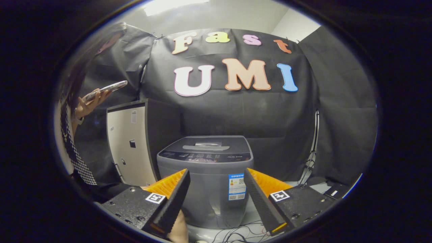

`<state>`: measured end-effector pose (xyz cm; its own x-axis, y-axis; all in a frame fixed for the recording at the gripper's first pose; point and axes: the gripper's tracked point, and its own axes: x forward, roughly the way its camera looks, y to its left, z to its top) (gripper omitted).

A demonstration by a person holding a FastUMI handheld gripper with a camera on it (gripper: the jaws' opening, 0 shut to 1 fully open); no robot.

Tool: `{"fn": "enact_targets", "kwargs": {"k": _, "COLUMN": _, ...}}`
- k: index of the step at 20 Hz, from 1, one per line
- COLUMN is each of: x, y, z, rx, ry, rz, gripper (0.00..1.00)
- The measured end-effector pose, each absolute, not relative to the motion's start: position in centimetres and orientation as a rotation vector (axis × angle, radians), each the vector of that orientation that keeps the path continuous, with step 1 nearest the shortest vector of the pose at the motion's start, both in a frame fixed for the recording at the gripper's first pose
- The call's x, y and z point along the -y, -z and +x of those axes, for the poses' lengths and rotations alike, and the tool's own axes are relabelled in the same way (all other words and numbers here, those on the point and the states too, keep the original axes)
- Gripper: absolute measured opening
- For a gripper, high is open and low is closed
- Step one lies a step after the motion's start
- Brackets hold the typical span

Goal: Put the clothes into the washing machine and then close the washing machine lid.

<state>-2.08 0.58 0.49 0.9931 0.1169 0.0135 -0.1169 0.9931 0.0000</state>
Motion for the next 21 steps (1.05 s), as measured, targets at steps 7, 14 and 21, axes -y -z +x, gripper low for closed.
{"fn": "enact_targets", "kwargs": {"k": 7, "x": -0.6, "y": -0.5, "z": -2.1, "rx": 0.013, "ry": -0.117, "rz": 0.001, "gripper": 0.97}}
{"fn": "enact_targets", "kwargs": {"k": 14, "x": -0.7, "y": -0.6, "z": -2.5, "rx": 0.013, "ry": -0.117, "rz": 0.001, "gripper": 0.97}}
{"fn": "enact_targets", "kwargs": {"k": 21, "x": -0.3, "y": -1.6, "z": -2.3, "rx": 0.013, "ry": -0.117, "rz": 0.001, "gripper": 0.97}}
